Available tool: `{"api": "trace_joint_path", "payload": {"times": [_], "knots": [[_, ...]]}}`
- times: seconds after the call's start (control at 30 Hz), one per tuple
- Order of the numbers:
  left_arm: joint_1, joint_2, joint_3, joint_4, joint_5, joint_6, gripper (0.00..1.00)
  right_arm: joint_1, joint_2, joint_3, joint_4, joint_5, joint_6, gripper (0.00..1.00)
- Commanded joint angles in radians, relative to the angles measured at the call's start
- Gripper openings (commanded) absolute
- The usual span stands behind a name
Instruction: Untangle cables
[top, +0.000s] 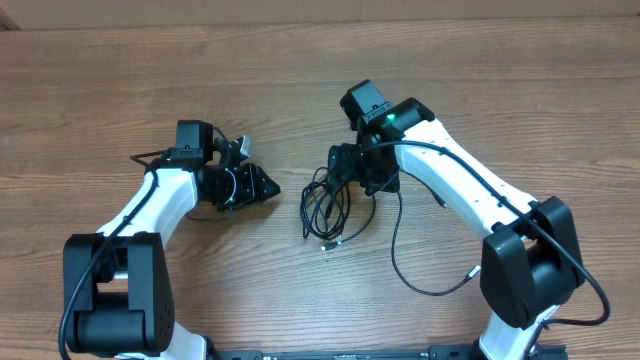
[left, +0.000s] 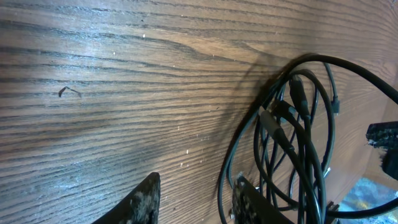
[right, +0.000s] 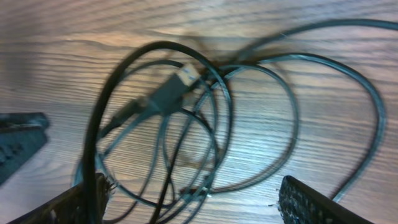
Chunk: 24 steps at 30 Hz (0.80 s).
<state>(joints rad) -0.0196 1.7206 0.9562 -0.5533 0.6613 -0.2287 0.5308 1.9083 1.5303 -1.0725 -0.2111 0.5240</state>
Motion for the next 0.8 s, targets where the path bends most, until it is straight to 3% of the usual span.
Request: {"api": "trace_joint_path", "payload": {"times": [0.0, 0.2, 0.4, 0.57, 0.77], "knots": [[-0.003, 0.009, 0.013, 0.002, 0.02, 0.02, 0.39, 0.005, -0.016, -0.02, 0.02, -0.057, 0.006, 0.86], [-0.003, 0.009, 0.013, 0.001, 0.02, 0.02, 0.4, 0.03, -0.016, -0.036, 0.039, -0.083, -0.002, 0.8], [-0.003, 0.009, 0.013, 0.001, 0.02, 0.019, 0.4, 0.025, -0.016, -0.036, 0.125, -0.238, -0.047, 0.6], [-0.003, 0.009, 0.013, 0.002, 0.02, 0.019, 0.4, 0.028, -0.016, -0.036, 0.229, -0.566, -0.233, 0.63], [-0.003, 0.009, 0.013, 0.002, 0.02, 0.019, 0.4, 0.028, -0.016, -0.036, 0.233, -0.528, -0.239, 0.63]]}}
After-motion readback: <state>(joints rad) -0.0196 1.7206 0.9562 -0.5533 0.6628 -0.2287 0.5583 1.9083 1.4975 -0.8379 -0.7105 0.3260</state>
